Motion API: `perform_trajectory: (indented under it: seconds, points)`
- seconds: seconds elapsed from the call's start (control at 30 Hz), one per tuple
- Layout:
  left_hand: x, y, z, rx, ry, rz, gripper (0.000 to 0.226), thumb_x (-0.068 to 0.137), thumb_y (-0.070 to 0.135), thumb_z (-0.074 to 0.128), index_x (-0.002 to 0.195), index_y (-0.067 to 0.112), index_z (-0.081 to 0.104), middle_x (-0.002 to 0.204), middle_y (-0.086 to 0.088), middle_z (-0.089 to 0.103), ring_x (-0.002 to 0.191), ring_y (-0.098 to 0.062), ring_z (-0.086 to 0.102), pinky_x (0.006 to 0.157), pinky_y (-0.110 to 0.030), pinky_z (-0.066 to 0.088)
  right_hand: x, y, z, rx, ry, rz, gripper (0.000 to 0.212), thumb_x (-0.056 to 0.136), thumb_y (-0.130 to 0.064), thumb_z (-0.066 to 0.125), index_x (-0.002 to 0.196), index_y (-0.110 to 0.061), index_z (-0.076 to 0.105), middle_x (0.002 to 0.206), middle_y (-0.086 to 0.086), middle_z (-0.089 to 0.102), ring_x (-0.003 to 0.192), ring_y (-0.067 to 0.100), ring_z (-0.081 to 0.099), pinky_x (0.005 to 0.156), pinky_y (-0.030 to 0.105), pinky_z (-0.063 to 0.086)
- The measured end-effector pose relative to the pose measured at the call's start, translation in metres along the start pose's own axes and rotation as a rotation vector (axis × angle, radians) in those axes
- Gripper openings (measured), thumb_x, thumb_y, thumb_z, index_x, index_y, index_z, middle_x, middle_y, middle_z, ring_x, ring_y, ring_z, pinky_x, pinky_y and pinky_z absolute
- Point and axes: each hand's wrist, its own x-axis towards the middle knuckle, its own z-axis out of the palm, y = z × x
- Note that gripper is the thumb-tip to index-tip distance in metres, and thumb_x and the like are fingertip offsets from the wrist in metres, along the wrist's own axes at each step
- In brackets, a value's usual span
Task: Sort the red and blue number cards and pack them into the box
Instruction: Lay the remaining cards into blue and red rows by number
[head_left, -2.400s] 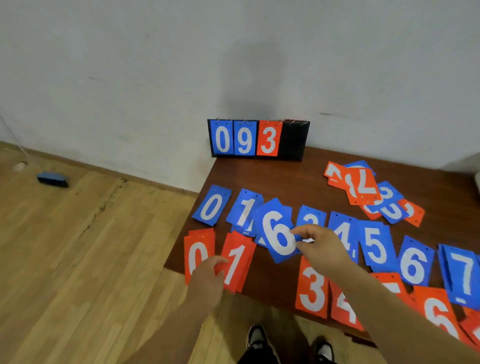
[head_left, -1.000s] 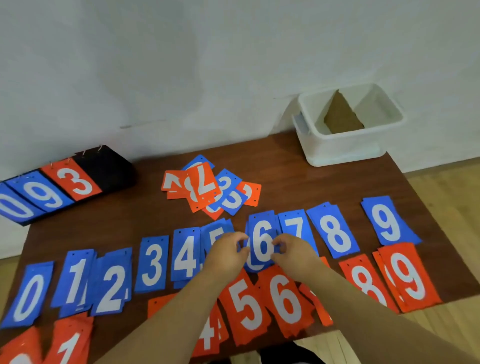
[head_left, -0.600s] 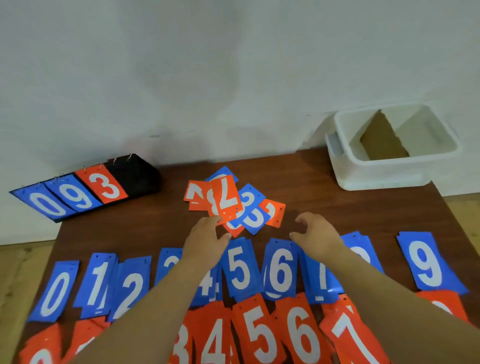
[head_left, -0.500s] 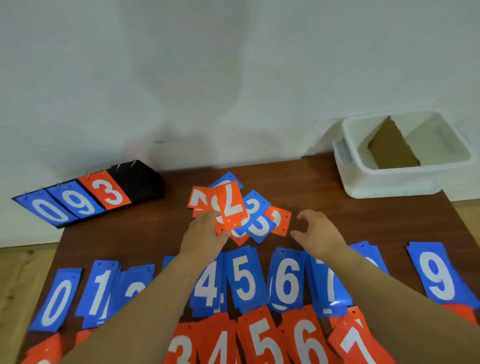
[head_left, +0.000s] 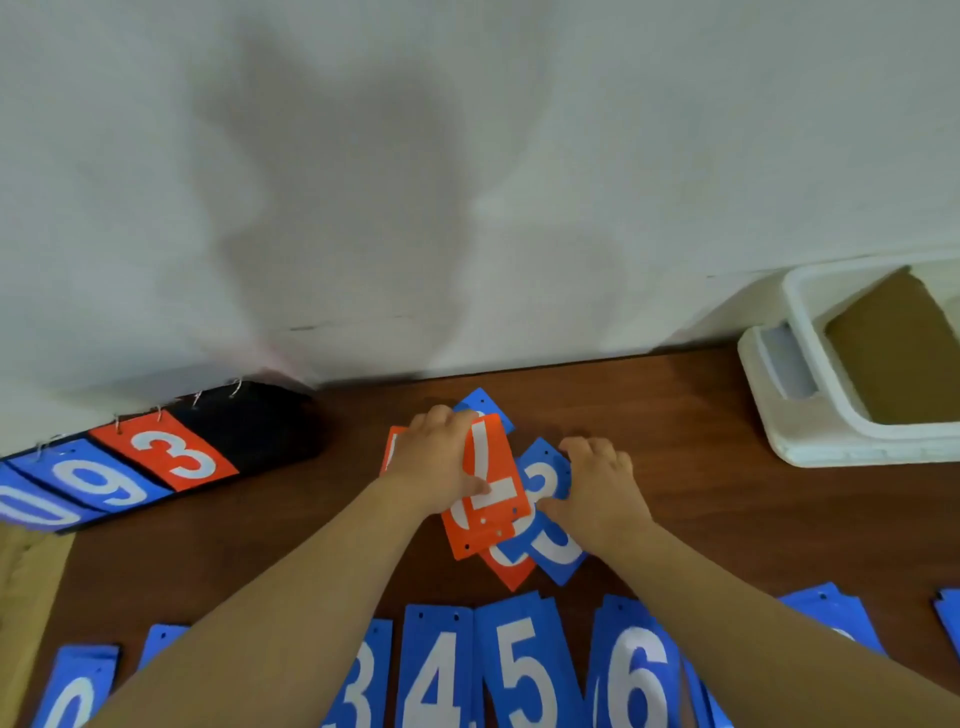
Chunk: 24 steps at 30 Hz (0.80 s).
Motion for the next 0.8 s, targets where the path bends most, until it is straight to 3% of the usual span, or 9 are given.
perform_trajectory:
  seconds: [0.33, 0.43, 0.53, 0.7, 0.8]
  points:
    - [0.021, -0.01, 0.013, 0.06, -0.009, 0.055, 0.113, 0.068, 0.058, 0.085, 0.156, 0.038, 0.016, 0.139, -0.001, 0.035, 0.131, -0.026, 0.037, 0.111, -0.045, 0.036, 0.023, -0.01, 0.009, 0.05, -0.028, 0.017, 0.076, 0.076, -0.043, 0.085, 0.136, -0.032, 0.041, 0.127, 0.001, 0.042, 0.113, 0.023, 0.051, 0.094, 0.039, 0.053]
    - [0.018, -0.008, 0.01, -0.074, 0.058, 0.049, 0.095, 0.08, 0.039, 0.082, 0.155, 0.038, 0.023, 0.134, 0.0, 0.038, 0.126, -0.021, 0.045, 0.101, -0.036, 0.043, 0.02, -0.008, 0.01, 0.1, 0.003, -0.007, 0.067, 0.075, -0.039, 0.086, 0.126, -0.034, 0.043, 0.115, -0.006, 0.049, 0.107, 0.016, 0.05, 0.092, 0.036, 0.053]
    - [0.011, -0.007, 0.007, -0.231, 0.087, 0.044, 0.071, 0.095, 0.015, 0.064, 0.153, 0.036, 0.03, 0.135, 0.0, 0.039, 0.117, -0.018, 0.055, 0.084, -0.024, 0.049, 0.015, -0.004, 0.01, 0.097, 0.109, -0.06, 0.037, 0.085, -0.028, 0.076, 0.104, -0.033, 0.044, 0.096, -0.013, 0.052, 0.097, 0.011, 0.051, 0.083, 0.03, 0.051]
    - [-0.01, -0.006, -0.003, -0.347, 0.157, 0.065, 0.043, 0.102, 0.014, 0.053, 0.143, 0.028, 0.051, 0.138, 0.003, 0.053, 0.125, -0.016, 0.053, 0.098, -0.026, 0.04, 0.007, 0.01, 0.0, 0.1, 0.112, -0.024, 0.02, 0.095, -0.017, 0.062, 0.094, -0.032, 0.05, 0.094, -0.01, 0.056, 0.083, 0.009, 0.057, 0.072, 0.029, 0.056]
    - [-0.024, -0.007, -0.004, -0.328, 0.186, 0.019, 0.034, 0.102, 0.022, 0.053, 0.135, 0.029, 0.061, 0.132, 0.003, 0.061, 0.118, -0.014, 0.058, 0.098, -0.029, 0.048, -0.006, 0.016, -0.011, 0.175, 0.144, 0.0, 0.021, 0.094, -0.014, 0.059, 0.094, -0.034, 0.053, 0.095, -0.012, 0.056, 0.078, 0.006, 0.058, 0.062, 0.023, 0.051]
